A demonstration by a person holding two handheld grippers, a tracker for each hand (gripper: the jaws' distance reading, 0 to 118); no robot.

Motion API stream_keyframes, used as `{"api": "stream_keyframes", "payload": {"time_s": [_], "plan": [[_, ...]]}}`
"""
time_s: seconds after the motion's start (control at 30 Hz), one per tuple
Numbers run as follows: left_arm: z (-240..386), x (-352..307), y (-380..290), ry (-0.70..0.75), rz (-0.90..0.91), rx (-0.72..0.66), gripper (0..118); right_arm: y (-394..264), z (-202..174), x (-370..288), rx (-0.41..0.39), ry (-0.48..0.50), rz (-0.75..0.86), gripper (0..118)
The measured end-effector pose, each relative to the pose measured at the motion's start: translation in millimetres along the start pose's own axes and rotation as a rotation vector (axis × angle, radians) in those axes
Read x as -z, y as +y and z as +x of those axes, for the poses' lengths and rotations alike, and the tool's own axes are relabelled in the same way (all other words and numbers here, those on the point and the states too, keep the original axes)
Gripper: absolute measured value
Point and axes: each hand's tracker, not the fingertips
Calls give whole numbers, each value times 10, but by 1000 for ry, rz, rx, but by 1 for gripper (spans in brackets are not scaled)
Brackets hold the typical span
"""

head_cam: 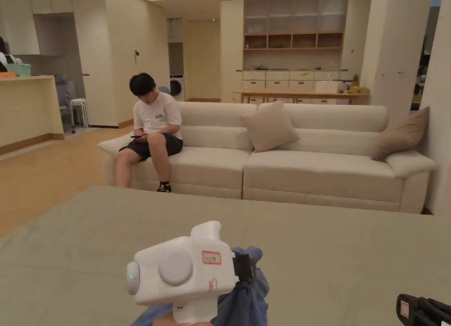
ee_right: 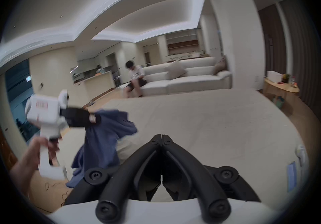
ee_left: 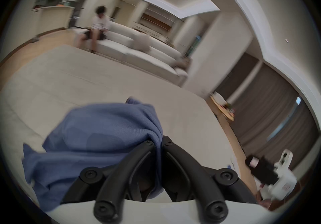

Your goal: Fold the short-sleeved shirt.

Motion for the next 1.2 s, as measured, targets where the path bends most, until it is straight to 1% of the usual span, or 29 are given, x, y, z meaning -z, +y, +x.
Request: {"api": "stream_keyframes", "payload": {"time_s": [0.03, 0.1, 0.17, 0.2, 0.23, 0.3, 0.33, 0.4, 0.43, 0.47, 0.5, 0.53, 0.57, 0.6, 0.63, 0.67, 0.7, 0.73, 0.8, 0.87, 0.9, 0.93, 0.97, 1.03, 1.07, 1.1, 1.13, 1.17, 1.2], "plan": [[264, 201, -221, -58, -53, -2, 3, 49, 176, -138, 2, -27, 11, 0], [732, 563, -674, -109, -164, 59, 3, 102, 434, -342, -22, -104, 28, 0], [1203, 901, -1204, -112, -290, 202, 3, 114, 665, -520, -26, -156, 33, 0], [1367, 1043, -1453, -91, -343, 236, 3, 101, 761, -599, -8, -173, 38, 0], [1491, 1189, -1765, -81, -410, 231, 3, 78, 867, -687, 13, -190, 37, 0], [1585, 1480, -2279, -40, -551, 149, 3, 19, 1016, -837, 49, -232, 30, 0], [1598, 1576, -2498, -22, -630, 137, 3, -13, 1081, -901, 59, -233, 22, 0], [1595, 1642, -2814, 3, -678, 150, 4, -79, 1170, -1012, 70, -243, 14, 0], [1586, 1656, -2923, 13, -694, 137, 11, -104, 1192, -1051, 67, -245, 11, 0], [1562, 1673, -3007, 3, -714, 129, 27, -126, 1207, -1080, 61, -255, 1, 0], [1523, 1676, -3018, -14, -731, 121, 51, -140, 1216, -1096, 59, -264, -3, 0], [1447, 1639, -2999, -87, -713, 24, 85, -147, 1225, -1111, 65, -268, -7, 0], [1361, 1586, -2928, -222, -664, -165, 99, -135, 1233, -1114, 82, -263, -8, 0], [1309, 1555, -2862, -275, -670, -318, 103, -126, 1230, -1123, 94, -253, -7, 0], [1216, 1546, -2727, -301, -705, -446, 103, -106, 1209, -1133, 96, -251, -4, 0], [1146, 1459, -2550, -287, -694, -550, 107, -81, 1186, -1139, 93, -248, 0, 0], [1081, 1356, -2347, -315, -658, -542, 107, -27, 1153, -1139, 82, -248, 1, 0], [1023, 1183, -2058, -326, -553, -486, 107, 22, 1112, -1160, 74, -254, 12, 0], [940, 689, -1367, -264, -328, -301, 107, 119, 1047, -1223, 59, -235, 42, 0], [834, -60, -697, -183, -49, -140, 107, 224, 1021, -1220, 18, -249, 70, 0], [815, -409, -431, -113, 68, -50, 106, 266, 982, -1249, 5, -250, 86, 0], [843, -827, -219, -20, 205, 81, 106, 312, 943, -1280, -4, -247, 99, 0], [904, -1234, -89, 123, 337, 263, 106, 354, 936, -1280, -5, -244, 108, 0], [915, -1829, 21, 429, 537, 500, 105, 427, 887, -1337, -7, -233, 130, 0], [909, -2079, 49, 520, 589, 556, 104, 456, 859, -1363, -10, -233, 141, 0], [876, -2296, 69, 555, 625, 580, 100, 486, 824, -1390, -15, -235, 150, 0], [841, -2501, 67, 532, 638, 570, 82, 513, 799, -1413, -17, -234, 160, 0], [782, -2668, 52, 520, 658, 542, 56, 535, 774, -1431, -17, -232, 171, 0], [744, -2768, 41, 518, 654, 524, 16, 553, 751, -1438, -17, -233, 175, 0]]}}
